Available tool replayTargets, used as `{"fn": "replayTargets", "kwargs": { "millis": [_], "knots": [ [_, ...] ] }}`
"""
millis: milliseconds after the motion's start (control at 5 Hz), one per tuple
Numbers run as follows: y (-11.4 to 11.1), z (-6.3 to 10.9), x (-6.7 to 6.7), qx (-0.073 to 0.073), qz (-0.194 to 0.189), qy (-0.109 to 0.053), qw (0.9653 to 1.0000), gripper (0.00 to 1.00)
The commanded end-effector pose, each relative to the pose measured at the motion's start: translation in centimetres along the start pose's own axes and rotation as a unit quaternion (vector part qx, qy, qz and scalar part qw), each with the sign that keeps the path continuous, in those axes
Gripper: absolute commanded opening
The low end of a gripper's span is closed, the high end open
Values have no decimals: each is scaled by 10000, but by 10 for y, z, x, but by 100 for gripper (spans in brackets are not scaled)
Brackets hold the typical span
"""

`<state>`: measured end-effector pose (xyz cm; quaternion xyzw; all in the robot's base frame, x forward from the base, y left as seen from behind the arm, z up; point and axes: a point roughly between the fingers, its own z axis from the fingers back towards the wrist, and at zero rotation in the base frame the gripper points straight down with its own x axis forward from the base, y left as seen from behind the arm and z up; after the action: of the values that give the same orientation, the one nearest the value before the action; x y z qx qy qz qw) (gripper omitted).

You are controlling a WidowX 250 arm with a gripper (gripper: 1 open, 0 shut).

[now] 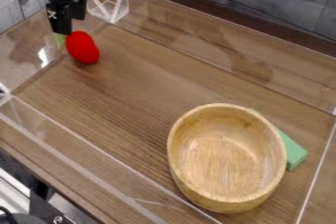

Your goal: Move the red fruit to the right

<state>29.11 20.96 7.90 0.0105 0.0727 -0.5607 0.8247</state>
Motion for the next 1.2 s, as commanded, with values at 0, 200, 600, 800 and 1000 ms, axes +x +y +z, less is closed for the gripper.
{"fn": "replayTargets", "kwargs": {
  "millis": [0,200,600,800,1000],
  "knots": [
    [7,15,-6,294,-209,16,9993,100],
    [6,9,-9,337,-533,-21,9980,100],
    [-1,-1,2,408,-1121,-85,9928,100],
    [-5,-4,13,437,-1404,-91,9891,100],
    [4,-6,22,444,-1460,-116,9882,100]
  ]
}}
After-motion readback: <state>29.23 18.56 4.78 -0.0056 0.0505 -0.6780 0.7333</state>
